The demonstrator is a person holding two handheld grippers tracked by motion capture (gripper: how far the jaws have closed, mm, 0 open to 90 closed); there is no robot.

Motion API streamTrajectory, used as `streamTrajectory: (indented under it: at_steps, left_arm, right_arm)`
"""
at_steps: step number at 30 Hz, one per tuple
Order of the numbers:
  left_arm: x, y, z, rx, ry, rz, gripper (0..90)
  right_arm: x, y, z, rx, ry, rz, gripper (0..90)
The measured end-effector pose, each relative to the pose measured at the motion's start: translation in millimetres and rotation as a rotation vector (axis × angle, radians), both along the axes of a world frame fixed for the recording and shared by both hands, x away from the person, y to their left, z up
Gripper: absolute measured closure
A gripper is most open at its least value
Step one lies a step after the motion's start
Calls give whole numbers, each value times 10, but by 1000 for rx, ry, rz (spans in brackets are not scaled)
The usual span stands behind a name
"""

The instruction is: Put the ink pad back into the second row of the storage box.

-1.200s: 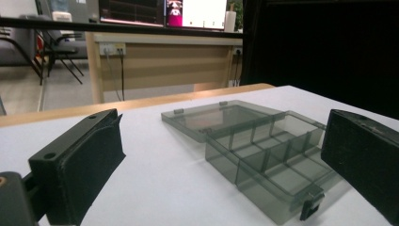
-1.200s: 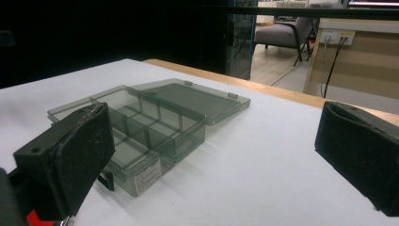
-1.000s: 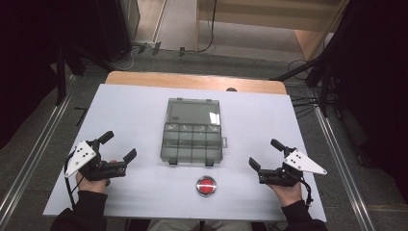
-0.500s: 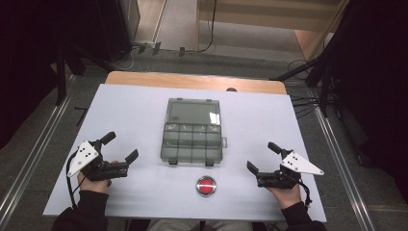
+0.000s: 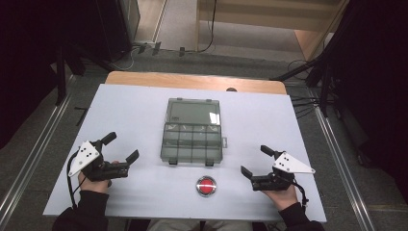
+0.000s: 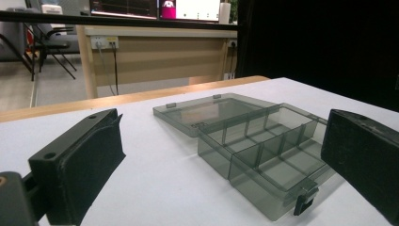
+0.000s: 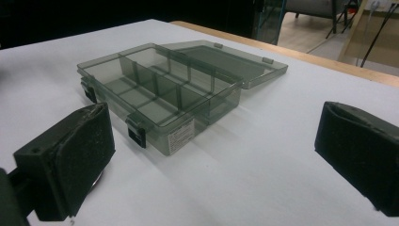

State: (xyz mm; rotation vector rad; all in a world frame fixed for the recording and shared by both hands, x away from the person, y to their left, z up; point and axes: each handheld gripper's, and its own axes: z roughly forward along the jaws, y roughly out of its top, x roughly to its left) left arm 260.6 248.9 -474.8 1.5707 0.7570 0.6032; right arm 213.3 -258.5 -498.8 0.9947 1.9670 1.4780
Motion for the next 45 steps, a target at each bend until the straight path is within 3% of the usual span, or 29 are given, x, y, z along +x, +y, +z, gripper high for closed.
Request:
streamTrajectory:
  at_steps: [17,25,30,40,45]
  left_arm:
    - [6,-3,-4,1,6,2,0]
    - [8,-4,-6,-1,7,2,0]
    - [9,-4,-6,-2,8,0,0]
    - [11,-3,-8,3,11,1,0]
    - [11,-3,-8,4,11,0,0]
  right_arm:
    - [26,152,-59,-55,78,73,0]
    - [35,279,-90,-99,115,124,0]
    - [42,373,-96,-158,159,150,0]
    - [68,517,-101,-200,233,208,0]
    - [81,592,-92,-217,245,236,0]
